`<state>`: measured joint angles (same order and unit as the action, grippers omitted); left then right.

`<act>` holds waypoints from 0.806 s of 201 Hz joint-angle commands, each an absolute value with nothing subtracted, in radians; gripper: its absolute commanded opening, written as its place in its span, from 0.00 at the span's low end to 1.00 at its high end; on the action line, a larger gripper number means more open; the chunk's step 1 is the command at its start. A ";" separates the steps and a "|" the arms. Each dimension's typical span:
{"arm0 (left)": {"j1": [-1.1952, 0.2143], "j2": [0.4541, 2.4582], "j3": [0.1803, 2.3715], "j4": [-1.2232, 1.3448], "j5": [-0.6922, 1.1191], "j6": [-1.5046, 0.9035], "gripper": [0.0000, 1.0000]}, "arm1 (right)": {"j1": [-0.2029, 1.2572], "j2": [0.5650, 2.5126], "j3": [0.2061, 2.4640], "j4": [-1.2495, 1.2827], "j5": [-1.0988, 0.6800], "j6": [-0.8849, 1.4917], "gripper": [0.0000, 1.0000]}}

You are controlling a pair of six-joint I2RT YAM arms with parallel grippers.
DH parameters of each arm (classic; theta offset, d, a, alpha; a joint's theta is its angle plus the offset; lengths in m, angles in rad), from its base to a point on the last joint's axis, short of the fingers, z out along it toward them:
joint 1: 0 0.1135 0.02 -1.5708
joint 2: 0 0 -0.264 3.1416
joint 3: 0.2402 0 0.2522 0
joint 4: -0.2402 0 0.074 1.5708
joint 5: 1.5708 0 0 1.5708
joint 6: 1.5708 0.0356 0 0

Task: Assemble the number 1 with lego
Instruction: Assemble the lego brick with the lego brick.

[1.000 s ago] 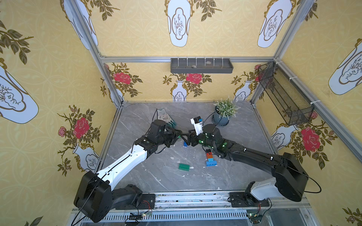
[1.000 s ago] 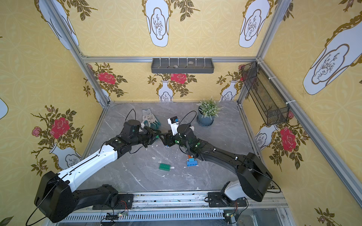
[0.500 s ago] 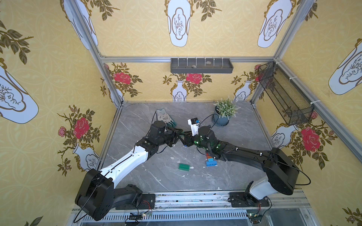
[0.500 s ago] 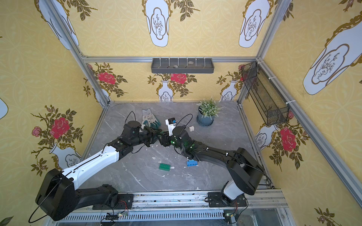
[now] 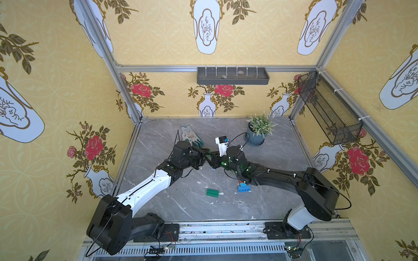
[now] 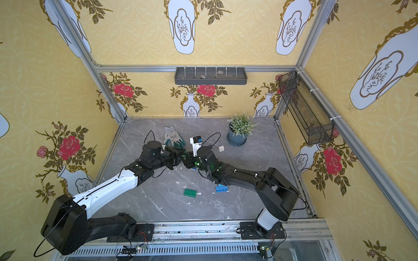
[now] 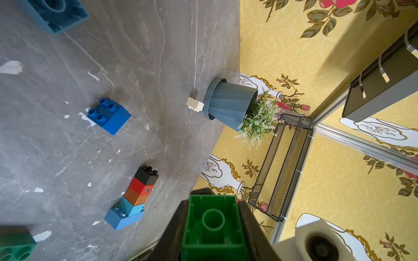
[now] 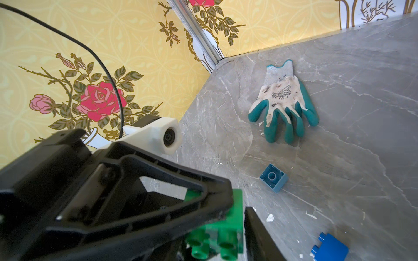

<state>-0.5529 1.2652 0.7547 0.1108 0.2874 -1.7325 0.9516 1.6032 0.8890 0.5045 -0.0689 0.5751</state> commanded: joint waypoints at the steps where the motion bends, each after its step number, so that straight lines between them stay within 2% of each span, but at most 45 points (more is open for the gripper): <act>1: -0.555 1.261 0.742 0.124 0.340 -1.748 0.33 | 0.948 1.614 0.900 0.575 -0.007 0.576 0.38; 25: -0.555 1.258 0.736 0.130 0.342 -1.762 0.33 | 0.949 1.618 0.898 0.583 -0.009 0.560 0.34; 47: -0.555 1.257 0.732 0.141 0.346 -1.772 0.40 | 0.949 1.617 0.895 0.585 -0.008 0.549 0.32; 75: -0.554 1.242 0.732 0.109 0.324 -1.772 0.66 | 0.948 1.612 0.886 0.587 -0.011 0.548 0.30; 93: -0.554 1.212 0.716 0.062 0.280 -1.777 0.75 | 0.945 1.600 0.882 0.565 0.001 0.549 0.30; 136: -0.520 1.043 0.641 -0.152 0.100 -1.750 0.76 | 0.933 1.522 0.855 0.389 -0.003 0.510 0.29; 162: -0.479 0.953 0.620 -0.273 0.007 -1.586 0.74 | 0.938 1.486 0.934 0.093 -0.081 0.334 0.29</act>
